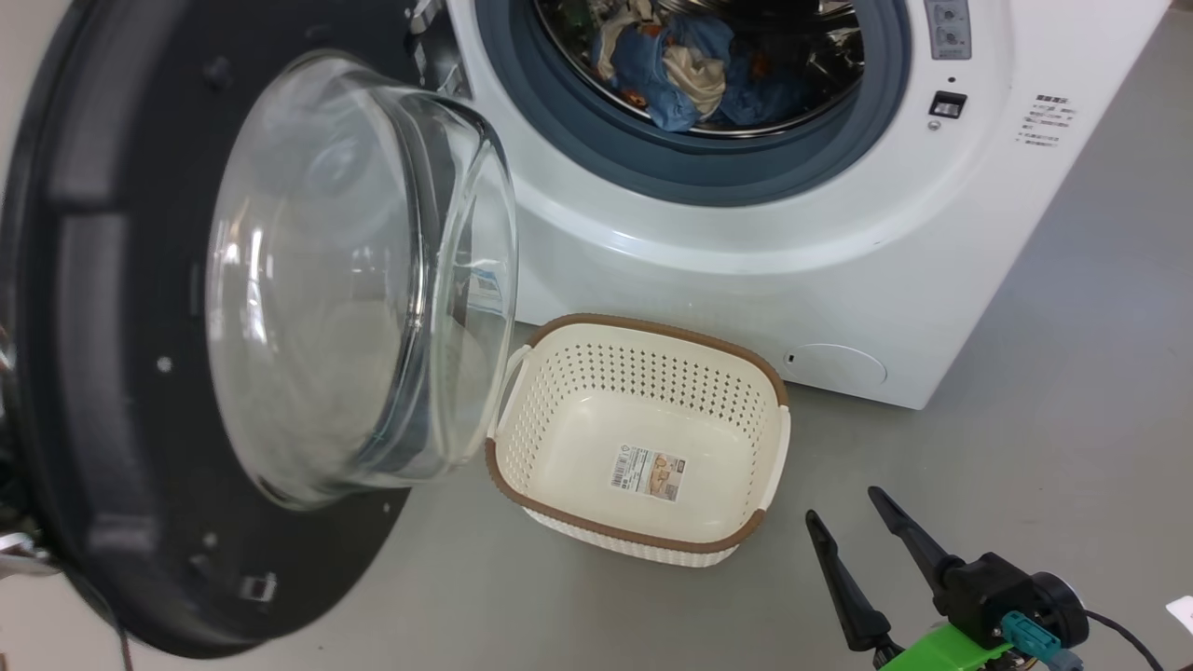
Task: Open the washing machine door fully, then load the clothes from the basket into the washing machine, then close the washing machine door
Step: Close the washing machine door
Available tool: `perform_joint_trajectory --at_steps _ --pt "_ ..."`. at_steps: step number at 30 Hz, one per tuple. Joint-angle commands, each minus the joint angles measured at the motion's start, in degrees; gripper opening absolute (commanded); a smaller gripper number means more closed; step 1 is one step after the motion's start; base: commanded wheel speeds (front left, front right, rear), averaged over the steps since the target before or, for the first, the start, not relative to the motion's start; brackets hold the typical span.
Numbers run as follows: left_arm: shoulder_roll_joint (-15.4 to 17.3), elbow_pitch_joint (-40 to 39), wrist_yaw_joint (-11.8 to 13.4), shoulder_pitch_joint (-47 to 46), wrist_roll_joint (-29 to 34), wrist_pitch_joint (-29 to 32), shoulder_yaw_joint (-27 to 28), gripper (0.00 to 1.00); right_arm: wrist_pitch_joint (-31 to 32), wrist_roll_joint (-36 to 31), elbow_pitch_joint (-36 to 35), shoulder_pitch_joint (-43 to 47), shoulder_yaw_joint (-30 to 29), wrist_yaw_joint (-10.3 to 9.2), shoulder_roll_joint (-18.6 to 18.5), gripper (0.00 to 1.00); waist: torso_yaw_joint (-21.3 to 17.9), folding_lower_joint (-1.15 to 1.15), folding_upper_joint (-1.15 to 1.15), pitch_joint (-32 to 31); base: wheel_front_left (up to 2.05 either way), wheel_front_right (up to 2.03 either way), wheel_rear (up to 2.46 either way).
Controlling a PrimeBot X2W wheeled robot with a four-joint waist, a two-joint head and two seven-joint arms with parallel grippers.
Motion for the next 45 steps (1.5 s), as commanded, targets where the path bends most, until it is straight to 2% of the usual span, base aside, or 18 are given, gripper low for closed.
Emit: perform_joint_trajectory --at_steps 1,7,15,23,24,33,38,45 --pt "1.5 -3.9 -0.2 -0.2 0.1 1.0 0.2 0.0 -0.3 -0.6 -1.4 -2.1 1.0 0.09 0.5 1.0 -0.5 0.0 0.0 0.0 0.0 0.0 0.0" --pt "-2.5 -11.5 -0.1 1.2 1.5 2.1 -4.2 0.0 -0.3 -0.4 -1.4 -2.7 1.1 0.09 1.6 1.0 -2.2 0.0 0.0 -0.2 0.0 0.0 0.0" --pt "-5.0 -16.4 1.4 -0.3 3.8 2.5 -8.9 0.0 -0.3 -0.1 -1.8 -3.5 1.2 0.09 2.7 1.0 -7.9 0.0 0.0 0.3 0.0 0.0 0.0" --pt "-5.8 -13.9 1.4 -4.2 8.2 -0.2 -11.0 0.0 -0.3 0.4 -2.5 -3.8 0.9 0.09 3.1 1.0 -16.5 0.0 0.0 1.1 0.0 0.0 0.0" --pt "-5.8 -13.9 1.4 -4.2 8.2 -0.2 -11.0 0.0 -0.3 0.4 -2.5 -3.8 0.9 0.09 3.1 1.0 -16.5 0.0 0.0 1.1 0.0 0.0 0.0" --pt "-5.8 -9.7 0.7 -9.0 11.6 -4.2 -10.6 0.0 -0.3 2.7 -3.3 -4.5 1.3 0.09 3.1 1.0 -24.5 0.0 0.0 2.5 0.0 0.0 0.0" --pt "-6.3 -7.6 0.3 -11.4 12.8 -6.7 -10.3 0.0 -0.3 3.2 -3.5 -4.8 1.4 0.09 3.1 1.0 -26.6 0.0 0.0 3.0 0.0 0.0 0.0" --pt "-7.4 -3.3 -0.1 -16.3 15.3 -12.4 -9.9 0.0 -0.3 3.3 -3.7 -5.3 1.0 0.09 3.1 1.0 -26.3 0.0 0.0 3.9 0.0 0.0 0.0"
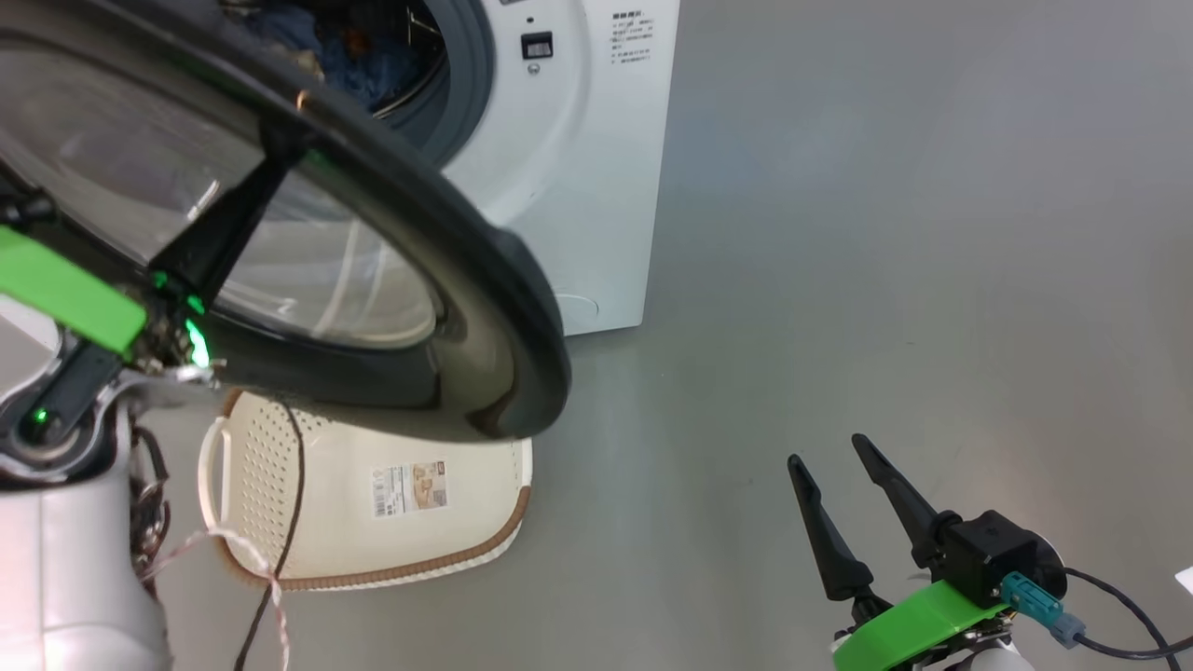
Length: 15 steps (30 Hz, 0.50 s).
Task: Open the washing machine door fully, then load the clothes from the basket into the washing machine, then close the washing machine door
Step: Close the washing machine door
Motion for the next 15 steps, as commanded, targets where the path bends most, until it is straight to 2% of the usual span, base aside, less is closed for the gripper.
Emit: perform_joint_trajectory --at_steps 1,6,14,15 --pt "1.6 -1.3 -1.0 -3.4 0.3 -1.0 1.7 0.0 -0.3 0.1 -1.5 -2.0 1.1 0.09 0.4 1.0 0.2 0.0 0.0 0.2 0.0 0.0 0.0" --pt "2.0 -2.6 -1.1 -3.6 1.1 -3.5 1.0 0.0 -0.3 0.1 -1.5 -2.4 1.1 0.09 0.4 1.0 1.2 0.0 0.0 0.3 0.0 0.0 0.0" --pt "7.8 -12.5 -1.1 5.7 9.5 -12.2 -5.1 0.0 -0.3 -0.2 -1.5 -1.6 0.0 0.09 0.4 1.0 2.7 0.0 0.0 -1.1 0.0 0.0 0.0" --pt "8.6 -13.9 -1.1 7.8 10.7 -13.8 -6.2 0.07 -0.3 -0.4 -1.6 -1.3 -0.4 0.09 0.4 1.0 3.0 0.0 0.0 -1.3 0.0 0.0 0.0"
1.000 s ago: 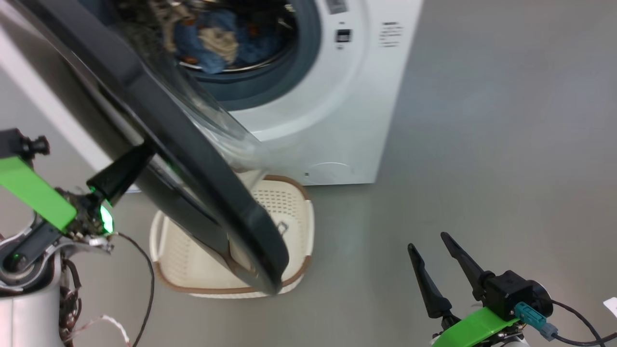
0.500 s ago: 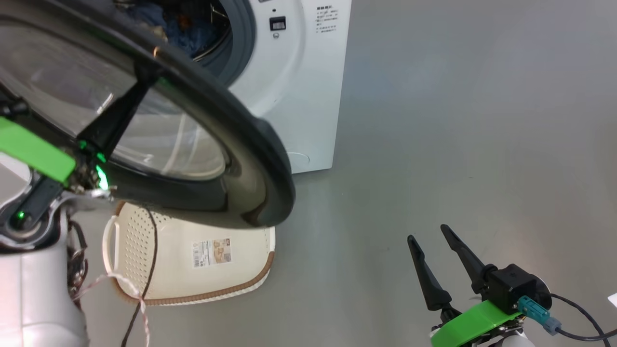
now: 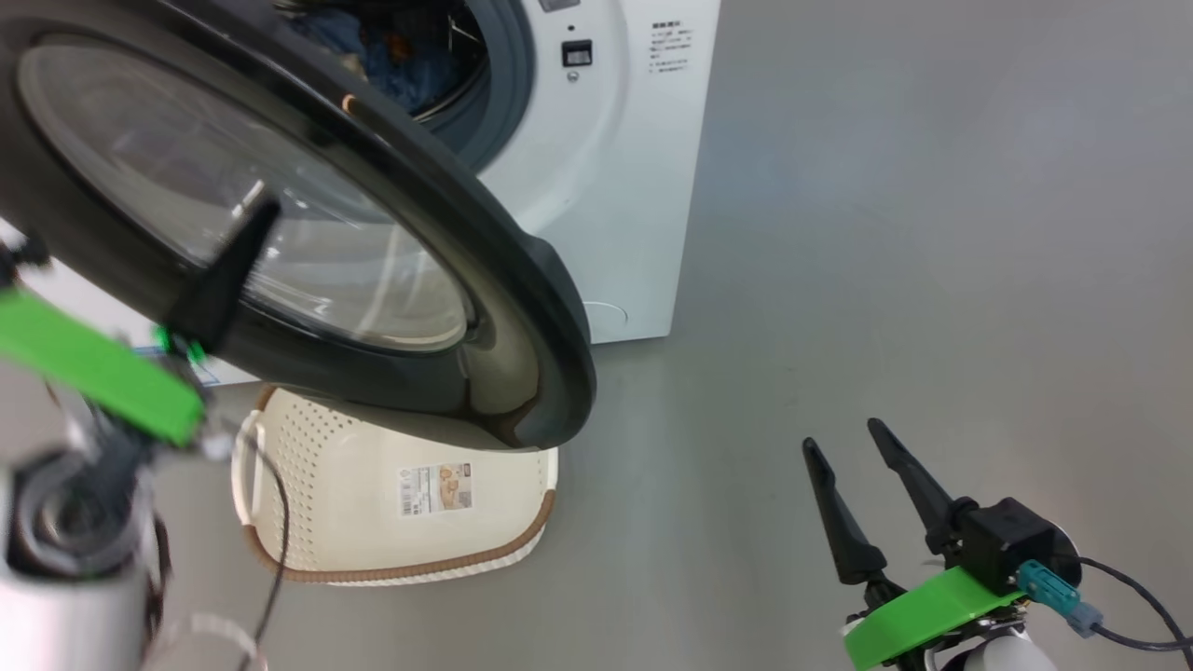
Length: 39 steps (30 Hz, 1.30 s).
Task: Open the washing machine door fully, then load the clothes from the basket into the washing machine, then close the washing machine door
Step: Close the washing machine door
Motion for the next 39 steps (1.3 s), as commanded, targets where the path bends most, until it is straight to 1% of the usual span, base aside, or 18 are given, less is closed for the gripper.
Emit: perform_joint_trajectory --at_steps 1,2,3,4,5,6,7,8,9,10,11,12,16,18,22,26,29,39 --pt "3.8 -3.3 -0.6 2.5 2.3 -2.5 0.5 0.21 -0.3 -0.4 -1.6 0.1 0.7 0.09 0.4 1.0 0.7 0.0 0.0 -0.7 0.0 0.0 0.0" --pt "4.5 -4.4 -0.6 4.5 3.9 -5.0 -0.3 0.3 -0.3 -0.5 -1.7 0.4 0.2 0.09 0.4 1.0 1.0 0.0 0.0 -1.0 0.0 0.0 0.0" --pt "5.1 -5.1 -0.6 6.5 5.8 -7.8 -1.0 0.54 -0.3 -0.7 -1.7 0.7 -0.2 0.09 0.4 1.0 1.4 0.0 0.0 -1.2 0.0 0.0 0.0" --pt "5.9 -5.4 -0.6 8.4 8.1 -10.7 -1.7 0.72 -0.3 -0.8 -1.8 1.0 -0.7 0.09 0.4 1.0 1.6 0.0 0.0 -1.5 0.0 0.0 0.0" --pt "6.9 -5.6 -0.6 10.3 10.8 -13.8 -2.7 0.88 -0.3 -1.0 -1.9 1.3 -1.1 0.09 0.4 1.0 1.9 0.0 0.0 -1.7 0.0 0.0 0.0" --pt "8.0 -5.0 -0.6 14.0 15.5 -19.7 -4.6 1.0 -0.3 -1.3 -2.2 1.7 -1.9 0.09 0.4 1.0 2.4 0.0 0.0 -2.2 0.0 0.0 0.0" --pt "8.3 -4.3 -0.6 15.7 17.8 -22.5 -5.4 1.0 -0.3 -1.4 -2.3 2.0 -2.4 0.09 0.4 1.0 2.6 0.0 0.0 -2.5 0.0 0.0 0.0" --pt "8.3 -4.3 -0.6 15.7 17.8 -22.5 -5.4 1.0 -0.3 -1.4 -2.3 2.0 -2.4 0.09 0.4 1.0 2.6 0.0 0.0 -2.5 0.0 0.0 0.0" --pt "8.4 -3.4 -0.6 17.3 20.0 -25.2 -6.0 1.0 -0.3 -1.5 -2.4 2.3 -2.9 0.09 0.4 1.0 2.9 0.0 0.0 -2.9 0.0 0.0 0.0" --pt "8.4 -3.4 -0.6 17.3 20.0 -25.2 -6.0 1.0 -0.3 -1.5 -2.4 2.3 -2.9 0.09 0.4 1.0 2.9 0.0 0.0 -2.9 0.0 0.0 0.0" --pt "7.5 -1.6 -0.5 20.0 23.5 -30.3 -6.4 1.0 -0.3 -1.7 -2.6 3.0 -3.8 0.09 0.4 1.0 3.5 0.0 0.0 -3.4 0.0 0.0 0.0" --pt "7.4 -0.8 -0.3 21.0 25.8 -32.6 -6.9 1.0 -0.3 -1.8 -2.7 3.3 -4.2 0.09 0.4 1.0 3.8 0.0 0.0 -3.7 0.0 0.0 0.0" --pt "5.2 2.8 1.4 24.3 32.1 -41.2 -8.4 1.0 -0.3 -2.3 -3.0 4.2 -5.4 0.09 0.4 1.0 4.9 0.0 0.0 -4.7 0.0 0.0 0.0" --pt "4.1 4.7 1.9 25.7 34.4 -43.5 -9.1 1.0 -0.3 -2.6 -3.0 4.7 -5.8 0.09 0.4 1.0 5.4 0.0 0.0 -5.4 0.0 0.0 0.0" --pt "2.4 7.2 2.9 28.2 39.0 -45.4 -9.0 1.0 -0.3 -3.0 -3.0 5.6 -6.7 0.09 0.4 1.0 6.3 0.0 0.0 -6.6 0.0 0.0 0.0" --pt "0.4 6.4 4.0 30.0 43.0 -45.6 -5.5 1.0 -0.3 -2.9 -3.1 6.4 -7.7 0.09 0.4 1.0 7.2 0.0 0.0 -7.7 0.0 0.0 0.0" --pt "-1.6 6.0 3.2 31.5 44.5 -45.7 -3.0 1.0 -0.3 -3.0 -3.0 7.0 -8.0 0.09 0.4 1.0 7.8 0.0 0.0 -8.5 0.0 0.0 0.0" --pt "-4.6 6.6 0.5 32.6 48.1 -45.7 0.6 1.0 -0.3 -2.6 -2.6 7.4 -7.9 0.09 0.4 1.0 8.2 0.0 0.0 -9.2 0.0 0.0 0.0"
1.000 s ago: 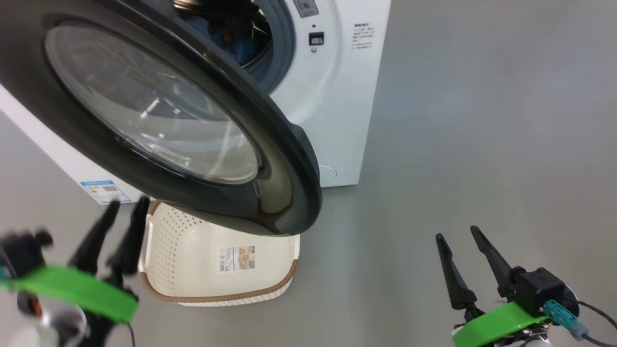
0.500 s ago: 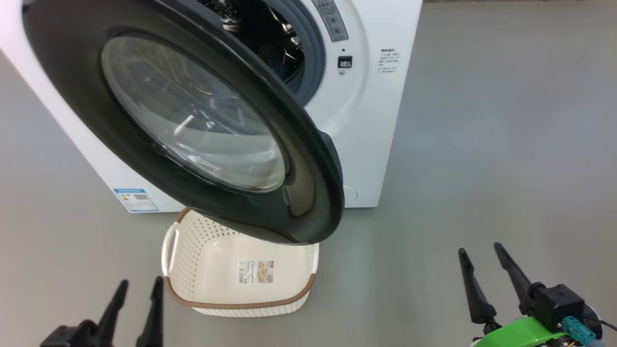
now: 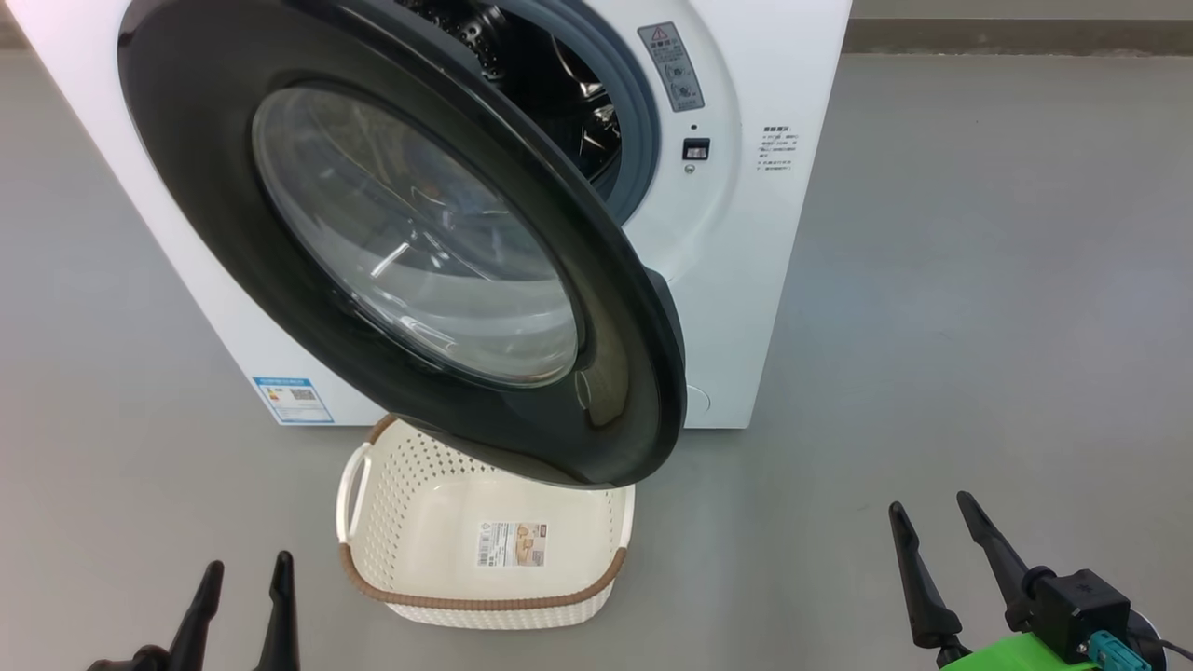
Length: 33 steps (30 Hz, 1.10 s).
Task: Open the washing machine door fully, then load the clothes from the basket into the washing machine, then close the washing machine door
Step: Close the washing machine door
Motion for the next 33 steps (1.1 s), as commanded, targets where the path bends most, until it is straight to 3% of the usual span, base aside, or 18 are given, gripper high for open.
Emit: perform_joint_trajectory --at_steps 1,2,4,16,23,29,33 --pt "0.2 -0.9 -0.6 -0.9 0.6 -0.6 2.5 1.0 -0.3 0.1 -1.0 -0.8 1.4 0.09 -0.3 1.0 -0.2 0.0 0.0 0.0 0.0 0.0 0.0" --pt "0.0 -0.8 -0.8 -0.8 0.8 -0.6 2.6 1.0 -0.3 0.2 -0.8 -0.8 1.4 0.09 -0.3 0.81 -0.3 0.0 0.0 0.0 0.0 0.0 0.0" --pt "-0.2 -0.6 -1.0 -0.7 1.1 -0.6 2.9 1.0 -0.3 0.6 -0.6 -0.8 1.5 0.09 -0.3 0.0 -0.5 0.0 0.0 -0.1 0.0 0.0 0.0" --pt "-1.4 -0.2 -1.5 -0.5 1.9 -0.6 3.3 1.0 -0.3 3.1 0.1 -1.8 1.3 0.09 -0.3 0.0 -1.2 0.0 0.0 -0.1 0.0 0.0 0.0" --pt "-1.8 -0.5 -1.6 -0.4 3.0 -0.6 3.1 1.0 -0.3 4.9 -2.2 -7.6 2.4 0.09 -0.3 0.0 -1.1 0.0 0.0 0.7 0.0 0.0 0.0" --pt "-1.9 -0.9 -1.6 -0.9 3.2 -0.6 2.6 1.0 -0.3 6.1 -7.7 -17.9 6.9 0.09 -0.3 0.0 -0.7 0.0 0.0 1.9 0.0 0.0 0.0" --pt "-2.0 -0.8 -1.6 -2.0 3.0 -0.6 1.6 1.0 -0.3 7.2 -10.2 -24.4 13.2 0.09 -0.3 0.0 0.5 0.0 0.0 2.8 0.0 0.0 0.0"
